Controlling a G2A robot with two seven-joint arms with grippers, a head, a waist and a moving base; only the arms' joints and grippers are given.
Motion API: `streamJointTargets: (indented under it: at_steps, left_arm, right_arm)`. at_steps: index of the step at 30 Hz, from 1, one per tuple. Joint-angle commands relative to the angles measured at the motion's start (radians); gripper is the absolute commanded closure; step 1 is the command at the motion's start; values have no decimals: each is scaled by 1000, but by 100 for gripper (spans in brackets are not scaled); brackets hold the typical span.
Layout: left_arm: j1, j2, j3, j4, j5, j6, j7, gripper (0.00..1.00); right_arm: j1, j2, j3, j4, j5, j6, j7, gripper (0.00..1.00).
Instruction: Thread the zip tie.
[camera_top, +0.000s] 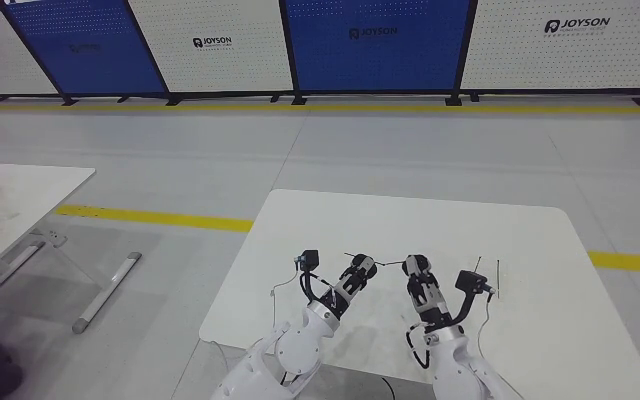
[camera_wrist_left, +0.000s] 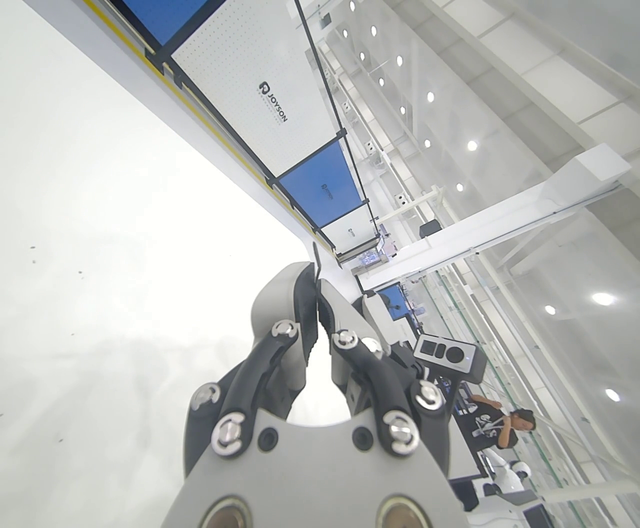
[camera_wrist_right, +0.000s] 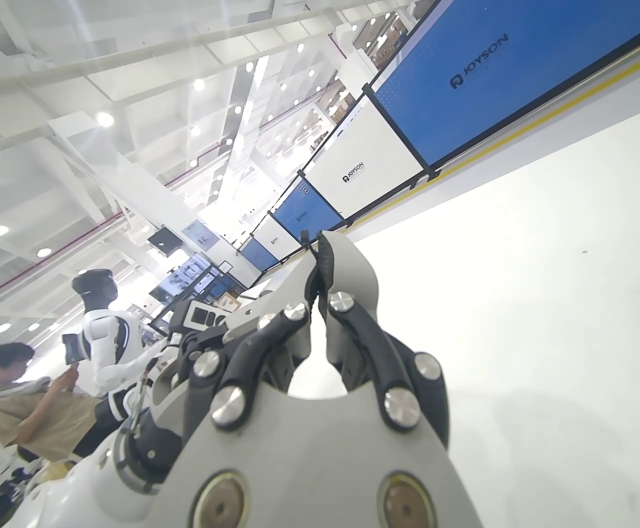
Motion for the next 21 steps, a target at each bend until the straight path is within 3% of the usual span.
streamJointTargets:
  at_steps: [1, 21]
  left_arm:
    - [0, 0, 0, 0, 0, 0, 0, 100]
    - [0, 0, 0, 0, 0, 0, 0, 100]
  right_arm:
    - [1, -3, 2, 3, -2, 2, 5, 100]
    - [-14, -27, 20, 0, -22, 4, 16, 100]
